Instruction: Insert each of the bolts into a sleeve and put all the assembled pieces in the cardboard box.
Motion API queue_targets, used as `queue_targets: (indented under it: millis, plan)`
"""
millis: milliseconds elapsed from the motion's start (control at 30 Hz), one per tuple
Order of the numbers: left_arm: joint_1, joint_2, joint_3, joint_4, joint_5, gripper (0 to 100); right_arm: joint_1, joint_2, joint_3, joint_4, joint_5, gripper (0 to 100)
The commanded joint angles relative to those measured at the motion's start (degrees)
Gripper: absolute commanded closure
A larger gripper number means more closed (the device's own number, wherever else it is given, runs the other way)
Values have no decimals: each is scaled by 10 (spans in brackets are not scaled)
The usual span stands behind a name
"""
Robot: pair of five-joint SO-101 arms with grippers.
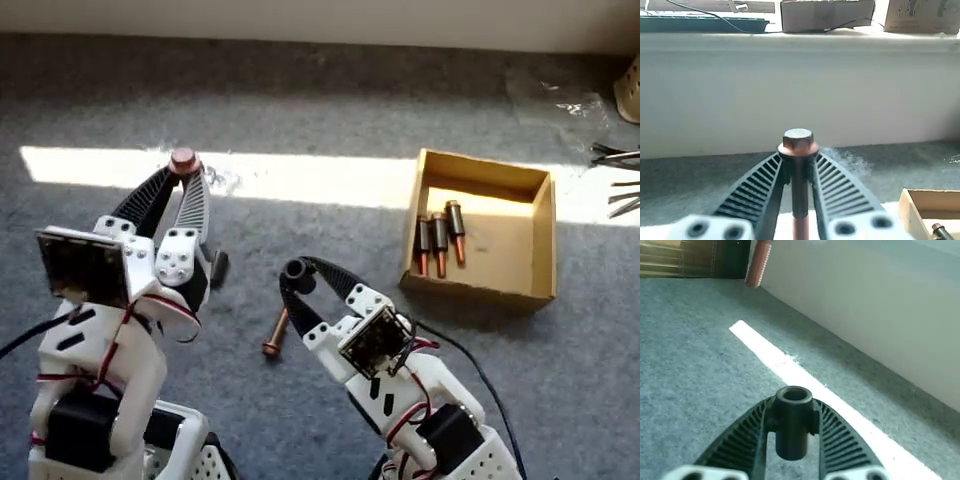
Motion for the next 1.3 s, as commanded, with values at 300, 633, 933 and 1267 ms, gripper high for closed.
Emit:
queue_targets:
  millis: [300,633,933,1267]
  plan:
    - [22,-26,110,-129,92,993,13,-6,151,-111,-115,994]
    - [105,-26,185,-215,90,993,44,-6,145,-146,-176,994]
    - [176,-26,202,-245,2,993,41,-6,145,-153,-175,994]
    - [176,-27,199,-245,4,993,41,-6,147,-151,-173,994]
